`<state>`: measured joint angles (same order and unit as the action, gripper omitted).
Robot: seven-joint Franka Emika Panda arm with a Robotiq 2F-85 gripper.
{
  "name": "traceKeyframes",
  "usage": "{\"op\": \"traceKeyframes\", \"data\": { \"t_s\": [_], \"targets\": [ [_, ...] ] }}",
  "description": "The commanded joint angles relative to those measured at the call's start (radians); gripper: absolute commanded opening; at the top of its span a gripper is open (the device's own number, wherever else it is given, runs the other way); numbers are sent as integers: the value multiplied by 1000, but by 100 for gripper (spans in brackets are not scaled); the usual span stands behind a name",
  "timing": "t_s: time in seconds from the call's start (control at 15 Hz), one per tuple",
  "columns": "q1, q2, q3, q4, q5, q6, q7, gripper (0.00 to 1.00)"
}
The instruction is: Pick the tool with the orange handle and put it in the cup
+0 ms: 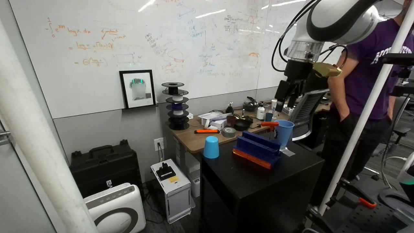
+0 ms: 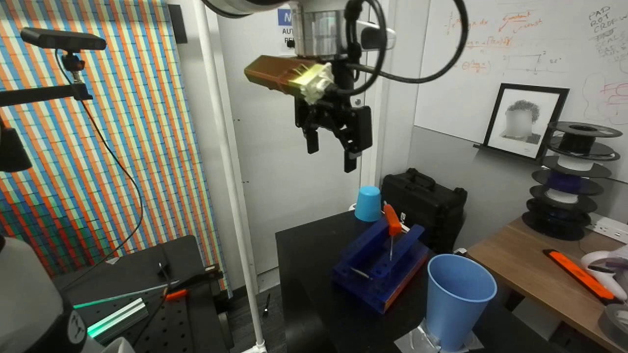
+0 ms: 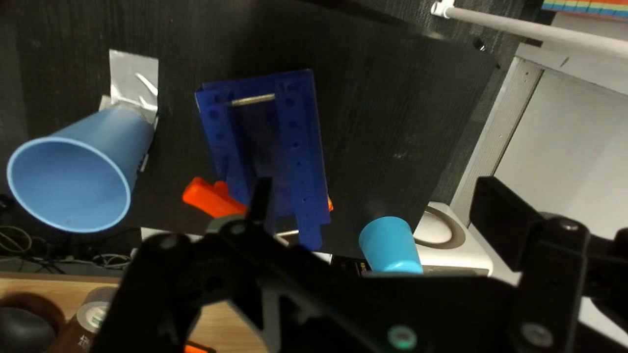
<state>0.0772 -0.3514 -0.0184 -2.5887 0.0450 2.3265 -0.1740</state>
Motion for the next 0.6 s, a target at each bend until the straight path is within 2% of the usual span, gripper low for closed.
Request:
{"op": "traceKeyframes", "data": {
  "t_s": [0.0, 0.53],
  "targets": [
    [-1, 184, -31, 153, -14, 51, -144, 100],
    [-30, 443, -10, 333, -13, 64, -399, 100]
  ]
}}
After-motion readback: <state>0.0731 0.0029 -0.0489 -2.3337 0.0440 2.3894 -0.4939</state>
